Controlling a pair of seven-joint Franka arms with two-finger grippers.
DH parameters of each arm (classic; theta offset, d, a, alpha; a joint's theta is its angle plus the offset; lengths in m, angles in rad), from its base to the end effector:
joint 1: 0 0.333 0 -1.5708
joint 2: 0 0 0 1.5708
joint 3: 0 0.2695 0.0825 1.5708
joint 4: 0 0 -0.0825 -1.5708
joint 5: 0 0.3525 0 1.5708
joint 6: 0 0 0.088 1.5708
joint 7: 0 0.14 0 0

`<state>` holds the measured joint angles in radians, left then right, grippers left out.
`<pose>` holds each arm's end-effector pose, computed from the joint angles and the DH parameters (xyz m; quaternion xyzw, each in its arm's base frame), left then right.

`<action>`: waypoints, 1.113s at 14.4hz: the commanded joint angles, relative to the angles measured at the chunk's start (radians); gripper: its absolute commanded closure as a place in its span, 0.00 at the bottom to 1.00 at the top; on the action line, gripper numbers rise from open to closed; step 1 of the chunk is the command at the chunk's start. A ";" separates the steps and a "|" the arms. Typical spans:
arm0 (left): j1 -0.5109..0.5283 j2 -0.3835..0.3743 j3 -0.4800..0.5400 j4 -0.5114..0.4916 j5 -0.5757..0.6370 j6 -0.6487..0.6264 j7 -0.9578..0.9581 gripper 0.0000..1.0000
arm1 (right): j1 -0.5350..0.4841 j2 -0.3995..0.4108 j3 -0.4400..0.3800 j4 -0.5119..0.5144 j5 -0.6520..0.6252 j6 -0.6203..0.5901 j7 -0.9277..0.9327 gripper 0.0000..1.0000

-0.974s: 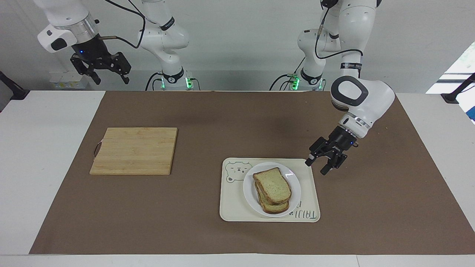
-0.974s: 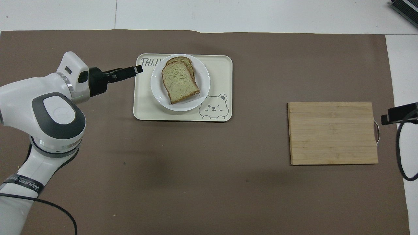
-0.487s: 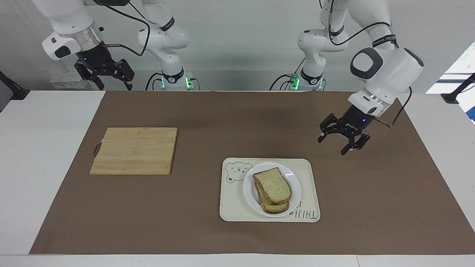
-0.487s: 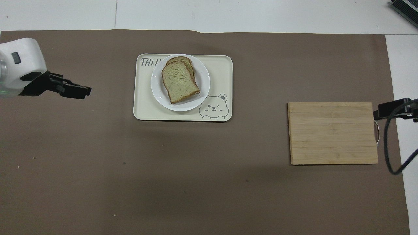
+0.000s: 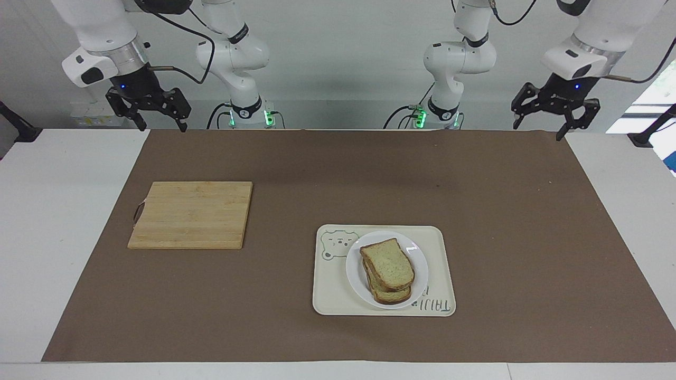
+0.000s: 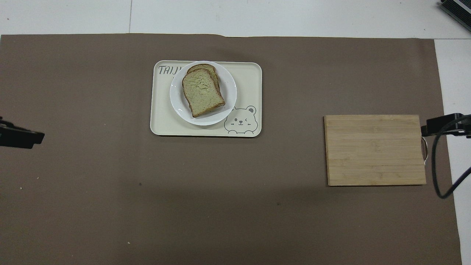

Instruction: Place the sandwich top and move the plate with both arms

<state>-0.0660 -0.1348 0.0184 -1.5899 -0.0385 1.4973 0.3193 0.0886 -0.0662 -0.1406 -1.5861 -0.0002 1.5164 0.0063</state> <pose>0.4792 -0.0279 0.5977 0.9825 -0.1842 0.0237 0.0174 0.4992 -0.0280 0.5671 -0.9996 0.0290 0.0020 0.0046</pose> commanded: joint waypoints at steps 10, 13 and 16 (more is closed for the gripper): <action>0.006 0.152 0.023 0.306 0.014 -0.229 -0.097 0.00 | -0.001 -0.021 0.003 -0.025 -0.003 0.021 -0.019 0.00; 0.008 0.031 0.028 0.111 0.012 -0.181 -0.097 0.00 | -0.001 -0.023 0.003 -0.025 -0.003 0.022 -0.019 0.00; 0.003 0.026 0.026 0.110 0.011 -0.198 -0.097 0.00 | -0.001 -0.023 0.003 -0.025 -0.003 0.021 -0.019 0.00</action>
<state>-0.0599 -0.0692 0.0482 -1.4266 -0.0385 1.2957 0.2301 0.0889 -0.0692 -0.1398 -1.5872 -0.0003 1.5166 0.0062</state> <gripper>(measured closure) 0.000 0.000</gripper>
